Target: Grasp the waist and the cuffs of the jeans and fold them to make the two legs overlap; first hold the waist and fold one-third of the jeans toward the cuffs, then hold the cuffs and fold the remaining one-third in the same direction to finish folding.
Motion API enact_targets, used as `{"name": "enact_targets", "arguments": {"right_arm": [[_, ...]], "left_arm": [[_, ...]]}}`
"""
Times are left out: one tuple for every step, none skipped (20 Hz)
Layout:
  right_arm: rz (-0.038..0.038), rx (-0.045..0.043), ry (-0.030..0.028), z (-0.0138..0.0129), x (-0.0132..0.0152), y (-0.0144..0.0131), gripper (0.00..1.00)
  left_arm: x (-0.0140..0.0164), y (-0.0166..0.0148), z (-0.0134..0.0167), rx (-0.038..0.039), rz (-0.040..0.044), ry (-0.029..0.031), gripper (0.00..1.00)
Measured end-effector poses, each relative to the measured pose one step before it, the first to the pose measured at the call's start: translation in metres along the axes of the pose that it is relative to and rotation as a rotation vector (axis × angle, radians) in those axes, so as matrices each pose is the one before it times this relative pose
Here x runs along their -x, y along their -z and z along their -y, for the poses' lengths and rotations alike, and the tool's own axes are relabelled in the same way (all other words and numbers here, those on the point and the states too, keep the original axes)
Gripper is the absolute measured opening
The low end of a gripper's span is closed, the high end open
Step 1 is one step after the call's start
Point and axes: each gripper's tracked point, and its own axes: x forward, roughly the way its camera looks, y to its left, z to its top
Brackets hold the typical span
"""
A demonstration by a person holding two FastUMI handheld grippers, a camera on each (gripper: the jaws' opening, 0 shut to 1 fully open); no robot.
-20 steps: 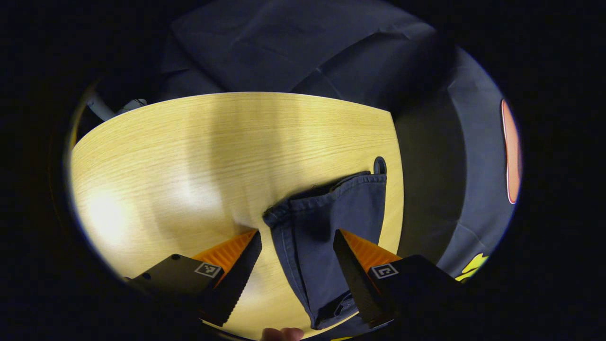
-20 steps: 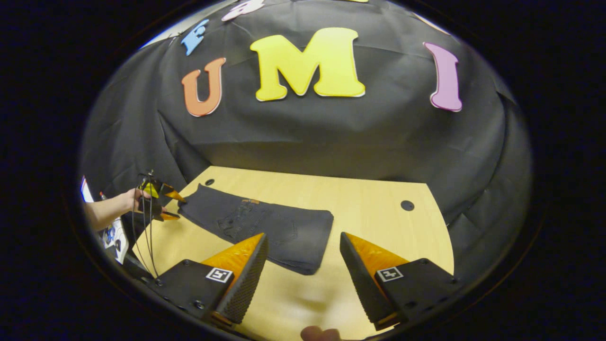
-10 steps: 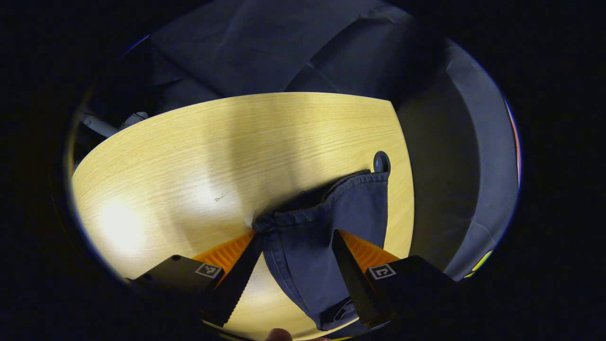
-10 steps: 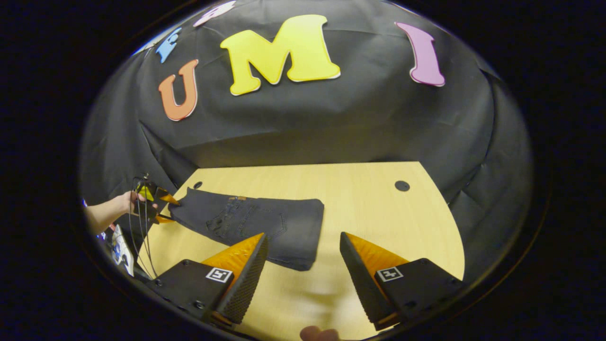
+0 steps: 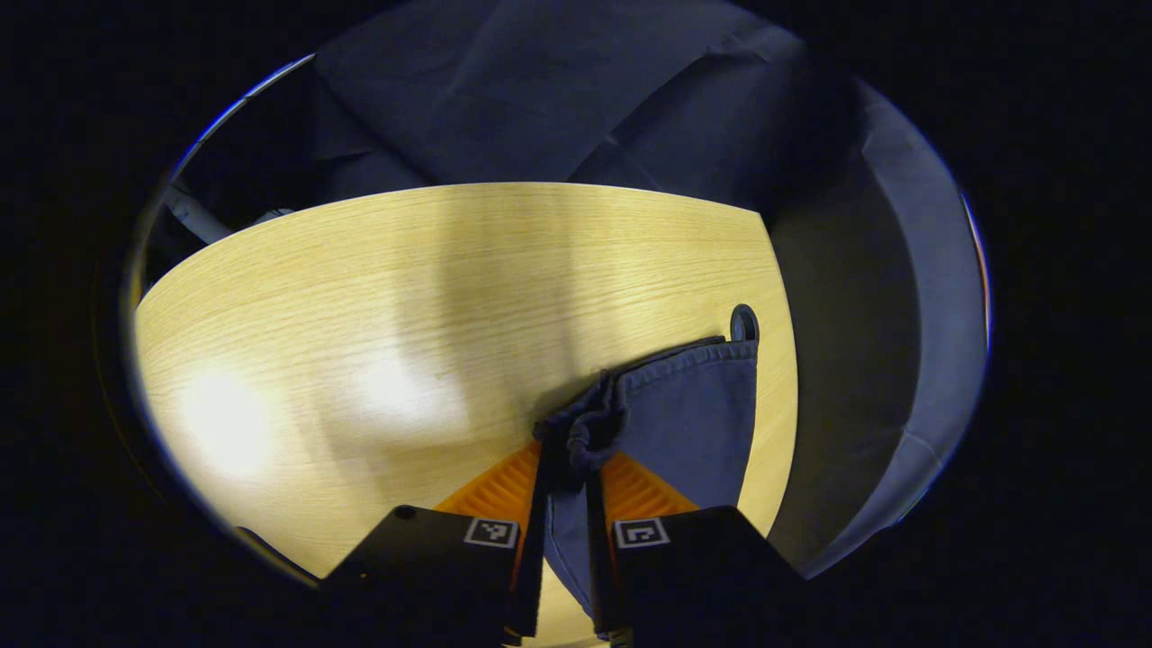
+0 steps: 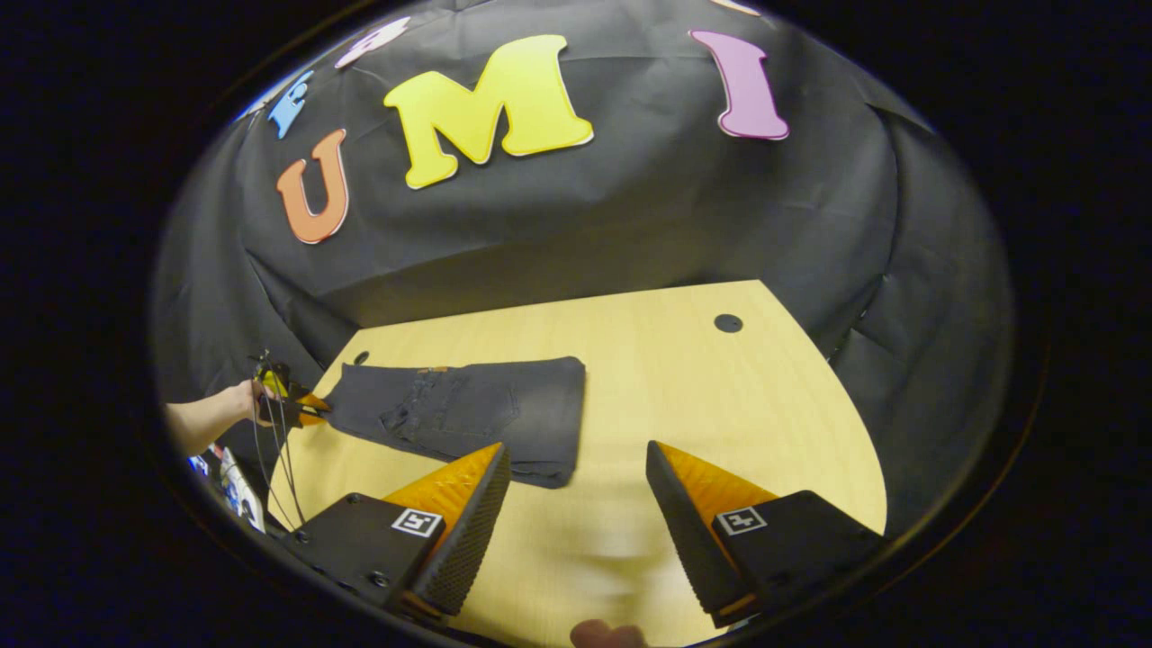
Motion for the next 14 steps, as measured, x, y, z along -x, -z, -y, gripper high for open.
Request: {"name": "enact_targets", "arguments": {"right_arm": [[-0.00066,-0.00525,0.00769,0.00432,0.00526,0.00280,0.94],[-0.00122,-0.00959,0.00770,0.00278,0.00528,0.00303,0.94],[-0.00050,-0.00906,0.00643,0.00337,0.00471,0.00221,0.94],[0.00393,-0.00577,0.00662,0.00324,0.00443,0.00198,0.94],[0.00777,0.00055,0.00834,0.00326,0.00482,0.00024,0.92],[0.01410,0.00873,0.01211,0.00335,0.00380,0.00023,0.94],[0.02808,0.01915,0.03048,0.00630,0.00523,-0.00275,0.94],[0.03354,0.01611,0.01875,0.00408,0.00597,-0.00621,0.94],[0.02593,0.01009,0.01714,0.00246,0.00585,-0.00423,0.94],[0.02692,0.00563,0.01525,0.00235,0.00740,-0.00415,0.95],[0.02133,-0.00031,0.01418,0.00129,0.00487,-0.00526,0.95],[0.02157,-0.00224,0.01187,-0.00122,0.00227,-0.00418,0.95],[0.01474,-0.00654,0.00153,-0.00115,0.00509,-0.00358,0.95],[0.00946,-0.00682,-0.00055,-0.00110,0.00586,-0.00128,0.92]], "left_arm": [[0.00049,-0.00041,0.00071,-0.01430,0.01270,0.00216,0.19],[-0.00009,0.00071,0.00050,-0.01994,0.00957,0.00478,0.16],[0.00089,0.00029,0.00087,-0.02081,0.01302,0.00772,0.12],[0.00112,-0.00006,0.00185,-0.02208,0.01535,0.01350,0.10],[0.00247,0.00030,0.00351,-0.02462,0.01435,0.02155,0.07],[0.00351,-0.00098,0.00426,-0.02206,0.01863,0.02644,0.06],[0.00751,-0.00095,0.00454,-0.01766,0.01671,0.02520,0.05],[0.00625,-0.00002,0.00583,-0.01877,0.01204,0.02994,0.05],[0.00871,-0.00143,0.00920,-0.02286,0.01192,0.03032,0.05],[0.00954,-0.00168,0.01085,-0.03567,0.01417,0.03242,0.04],[0.01068,-0.00091,0.01240,-0.04503,0.01548,0.03253,0.04],[0.01158,-0.00004,0.01471,-0.04672,0.01386,0.03540,0.04],[0.01226,-0.00042,0.01658,-0.05059,0.01617,0.03593,0.04],[0.01221,-0.00101,0.01794,-0.05375,0.02071,0.03747,0.04]]}}
